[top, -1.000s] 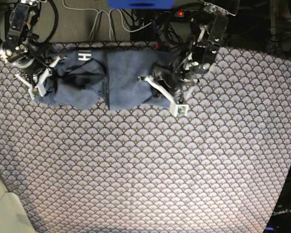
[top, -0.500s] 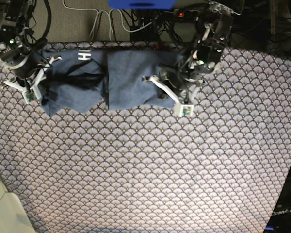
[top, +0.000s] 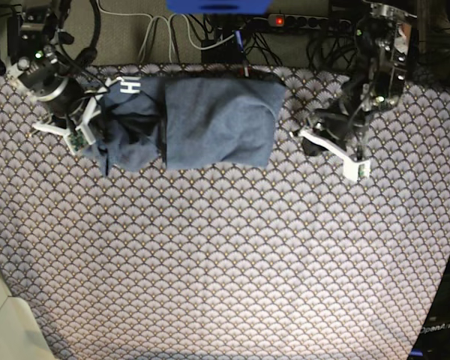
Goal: Fold the T-shirt properly
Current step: 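Release the shirt and move the right gripper over the folded strip's end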
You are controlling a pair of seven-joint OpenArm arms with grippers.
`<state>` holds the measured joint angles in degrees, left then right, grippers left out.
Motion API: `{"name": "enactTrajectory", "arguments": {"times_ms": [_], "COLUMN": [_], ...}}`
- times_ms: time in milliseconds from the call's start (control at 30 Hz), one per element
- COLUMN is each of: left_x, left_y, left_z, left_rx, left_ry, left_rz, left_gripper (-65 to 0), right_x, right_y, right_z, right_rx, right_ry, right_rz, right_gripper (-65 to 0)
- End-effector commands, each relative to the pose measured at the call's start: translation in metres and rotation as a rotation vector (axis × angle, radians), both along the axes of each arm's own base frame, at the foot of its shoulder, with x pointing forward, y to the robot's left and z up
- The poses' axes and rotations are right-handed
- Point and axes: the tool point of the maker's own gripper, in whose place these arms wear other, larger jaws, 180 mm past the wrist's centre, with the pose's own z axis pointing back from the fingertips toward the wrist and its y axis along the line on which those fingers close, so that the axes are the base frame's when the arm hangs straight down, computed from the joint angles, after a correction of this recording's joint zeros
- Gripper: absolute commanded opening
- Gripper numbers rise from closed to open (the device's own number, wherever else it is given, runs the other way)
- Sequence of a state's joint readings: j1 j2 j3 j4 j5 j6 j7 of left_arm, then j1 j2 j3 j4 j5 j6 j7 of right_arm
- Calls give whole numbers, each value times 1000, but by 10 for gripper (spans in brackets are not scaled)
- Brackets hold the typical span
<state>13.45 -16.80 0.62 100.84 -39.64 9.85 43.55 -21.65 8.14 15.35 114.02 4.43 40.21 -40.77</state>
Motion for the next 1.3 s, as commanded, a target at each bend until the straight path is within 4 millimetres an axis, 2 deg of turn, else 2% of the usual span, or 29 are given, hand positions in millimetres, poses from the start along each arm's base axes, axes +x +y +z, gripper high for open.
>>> {"name": "enactTrajectory", "arguments": {"times_ms": [0,100,433,567,700,800,900,1033,1200,1267], "left_x": [5,2,-11,-11,-15,-17,-17,-18,-24,-26], "left_y": [4,13,24,31,37,37,37,37,34,34], "left_z": [11,9,-1,-1,-2,-3,-3,-3,-7,-8], "left_rx": [-1,8,32,58,70,77,76,74,63,62], "left_ry": [-37,-28,7,9,20,23,24,24,41,44], "left_rz": [1,21,29,21,19,17,18,18,18,18], "left_gripper": [-647,-647,-647,-647,-647,-647,-647,-647,-647,-647], "right_x": [5,4,-3,0,13,16,8,-14,-22,-18], "right_y": [7,27,101,118,129,149,173,209,234,235], "right_z": [10,7,13,18,29,36,37,31,22,19], "right_rx": [15,39,120,137,139,162,196,239,254,246], "right_ry": [-40,-33,-42,-58,-100,-121,-114,-77,-44,-40], "right_rz": [22,72,276,324,357,407,467,576,658,665], "right_gripper": [-650,-650,-650,-650,-650,-650,-650,-650,-650,-650]}}
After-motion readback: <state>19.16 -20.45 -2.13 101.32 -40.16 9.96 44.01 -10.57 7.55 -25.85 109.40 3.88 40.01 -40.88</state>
